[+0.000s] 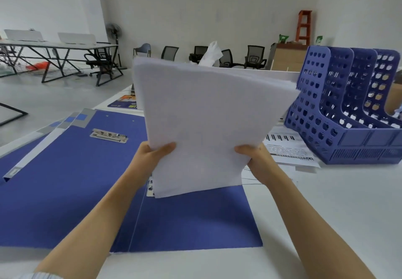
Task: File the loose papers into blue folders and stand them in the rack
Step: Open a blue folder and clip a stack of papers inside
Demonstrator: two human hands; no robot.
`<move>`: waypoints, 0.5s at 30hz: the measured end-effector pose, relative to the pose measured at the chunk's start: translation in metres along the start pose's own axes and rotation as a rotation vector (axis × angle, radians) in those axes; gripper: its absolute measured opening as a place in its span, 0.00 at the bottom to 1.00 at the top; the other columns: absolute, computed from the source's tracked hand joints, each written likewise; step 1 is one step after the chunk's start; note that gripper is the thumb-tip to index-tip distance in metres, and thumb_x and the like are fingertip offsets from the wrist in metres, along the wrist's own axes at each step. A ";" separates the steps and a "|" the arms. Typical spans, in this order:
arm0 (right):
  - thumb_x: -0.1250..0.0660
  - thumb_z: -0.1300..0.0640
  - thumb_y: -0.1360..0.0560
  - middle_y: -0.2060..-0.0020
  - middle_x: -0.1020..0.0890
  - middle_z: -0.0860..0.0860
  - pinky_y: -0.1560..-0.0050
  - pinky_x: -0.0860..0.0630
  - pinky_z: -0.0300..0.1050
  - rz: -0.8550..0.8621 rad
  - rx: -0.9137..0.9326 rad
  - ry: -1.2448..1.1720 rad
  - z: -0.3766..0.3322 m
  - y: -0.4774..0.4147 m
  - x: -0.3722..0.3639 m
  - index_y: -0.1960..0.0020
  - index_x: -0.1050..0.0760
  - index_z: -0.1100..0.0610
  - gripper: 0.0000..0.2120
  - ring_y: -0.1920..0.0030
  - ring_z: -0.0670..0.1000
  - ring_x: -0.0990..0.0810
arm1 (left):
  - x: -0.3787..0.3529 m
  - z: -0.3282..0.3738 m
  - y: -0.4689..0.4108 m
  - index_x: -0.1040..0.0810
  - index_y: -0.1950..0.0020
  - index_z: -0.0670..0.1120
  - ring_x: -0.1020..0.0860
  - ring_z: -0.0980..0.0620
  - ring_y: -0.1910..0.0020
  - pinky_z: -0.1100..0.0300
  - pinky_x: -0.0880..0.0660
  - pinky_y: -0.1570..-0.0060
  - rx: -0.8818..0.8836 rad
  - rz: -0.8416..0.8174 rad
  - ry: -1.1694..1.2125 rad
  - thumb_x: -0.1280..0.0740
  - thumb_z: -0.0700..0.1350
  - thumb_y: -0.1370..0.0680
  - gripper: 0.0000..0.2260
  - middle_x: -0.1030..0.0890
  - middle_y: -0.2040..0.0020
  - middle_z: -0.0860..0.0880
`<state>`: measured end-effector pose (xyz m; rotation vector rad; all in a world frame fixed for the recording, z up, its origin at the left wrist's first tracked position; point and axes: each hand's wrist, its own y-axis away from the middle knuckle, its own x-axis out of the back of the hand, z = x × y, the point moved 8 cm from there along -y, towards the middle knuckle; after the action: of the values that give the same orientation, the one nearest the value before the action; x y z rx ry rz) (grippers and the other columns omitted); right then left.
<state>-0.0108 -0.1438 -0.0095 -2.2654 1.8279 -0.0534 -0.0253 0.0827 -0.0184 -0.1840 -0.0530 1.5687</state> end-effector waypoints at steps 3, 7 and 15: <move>0.31 0.63 0.30 0.67 0.15 0.44 0.57 0.22 0.41 0.019 -0.155 0.118 0.032 0.004 0.011 0.57 0.22 0.55 0.05 0.61 0.49 0.18 | 0.000 -0.014 -0.003 0.22 0.58 0.44 0.18 0.51 0.65 0.53 0.22 0.62 0.150 0.053 0.067 0.35 0.43 0.24 0.05 0.16 0.66 0.52; 0.36 0.63 0.24 0.67 0.19 0.51 0.62 0.24 0.43 0.145 -0.245 0.246 0.047 0.008 0.027 0.62 0.23 0.58 0.08 0.66 0.52 0.21 | 0.006 -0.023 -0.008 0.25 0.50 0.45 0.22 0.43 0.49 0.48 0.25 0.48 0.253 0.091 -0.066 0.43 0.50 0.20 0.11 0.20 0.49 0.43; 0.37 0.70 0.26 0.60 0.22 0.56 0.74 0.24 0.37 0.470 -0.373 0.103 0.056 0.017 0.076 0.51 0.27 0.65 0.05 0.66 0.52 0.25 | 0.084 -0.071 0.006 0.56 0.24 0.51 0.60 0.46 0.24 0.44 0.55 0.27 0.302 0.061 -1.632 0.56 0.51 0.18 0.23 0.57 0.22 0.48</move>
<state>-0.0004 -0.2119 -0.0765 -2.0039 2.5582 0.2765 -0.0202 0.1607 -0.0961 1.3597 -1.0627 1.3801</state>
